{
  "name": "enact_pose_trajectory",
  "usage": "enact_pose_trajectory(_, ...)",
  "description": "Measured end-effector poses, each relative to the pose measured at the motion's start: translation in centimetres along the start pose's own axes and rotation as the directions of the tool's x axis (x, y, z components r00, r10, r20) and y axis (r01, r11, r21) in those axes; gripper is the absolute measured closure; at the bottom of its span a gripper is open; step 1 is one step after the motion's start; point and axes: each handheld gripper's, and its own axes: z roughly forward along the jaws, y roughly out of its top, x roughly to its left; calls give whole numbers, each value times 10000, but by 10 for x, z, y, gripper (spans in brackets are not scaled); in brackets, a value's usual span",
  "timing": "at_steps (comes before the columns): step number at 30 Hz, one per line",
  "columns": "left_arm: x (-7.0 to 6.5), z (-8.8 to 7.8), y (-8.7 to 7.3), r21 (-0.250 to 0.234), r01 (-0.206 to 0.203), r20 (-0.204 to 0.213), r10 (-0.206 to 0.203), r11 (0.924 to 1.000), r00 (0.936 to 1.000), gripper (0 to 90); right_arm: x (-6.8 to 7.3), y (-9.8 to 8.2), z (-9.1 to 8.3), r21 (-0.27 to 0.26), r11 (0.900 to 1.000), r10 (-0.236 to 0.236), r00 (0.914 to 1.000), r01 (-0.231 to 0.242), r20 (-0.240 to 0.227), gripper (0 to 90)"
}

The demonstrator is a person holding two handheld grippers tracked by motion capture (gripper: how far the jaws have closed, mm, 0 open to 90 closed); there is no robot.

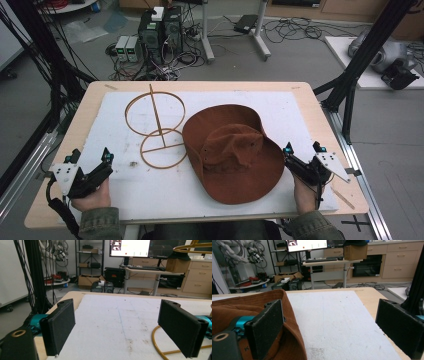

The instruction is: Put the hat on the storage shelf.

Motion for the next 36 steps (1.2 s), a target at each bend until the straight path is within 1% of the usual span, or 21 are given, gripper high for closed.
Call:
enact_pose_trajectory(7,0,0,0,-7,-25,39,25,10000,10000,146,1,0,0,62,10000,-30,10000,31,-37,71)
enact_pose_trajectory(16,-1,0,0,12,-32,49,32,10000,10000,146,1,0,0,151,9999,82,9999,-80,-94,71)
enact_pose_trajectory(21,-1,1,0,39,-78,78,77,10000,9999,146,2,2,0,275,9994,217,9989,-206,-420,70)
enact_pose_trajectory(22,-1,2,0,89,-158,74,157,9998,9998,146,4,3,0,262,9995,187,9986,-175,-486,70)
enact_pose_trajectory(25,-2,2,0,40,-189,98,188,9998,9998,146,11,5,-2,233,9997,98,9965,-79,-832,70)
enact_pose_trajectory(28,-2,2,0,34,-188,100,188,9998,9998,146,20,8,-2,265,9992,-265,9907,303,-1333,70)
enact_pose_trajectory(30,-2,2,0,27,-176,101,176,9998,9998,146,26,10,-1,307,9985,-394,9848,452,-1690,70)
enact_pose_trajectory(33,-2,2,0,67,-167,96,166,9998,9998,146,36,13,0,507,9974,-384,9720,515,-2319,70)
enact_pose_trajectory(36,-1,2,0,75,-173,74,172,9998,9998,146,48,16,0,590,9950,-601,9569,800,-2842,70)
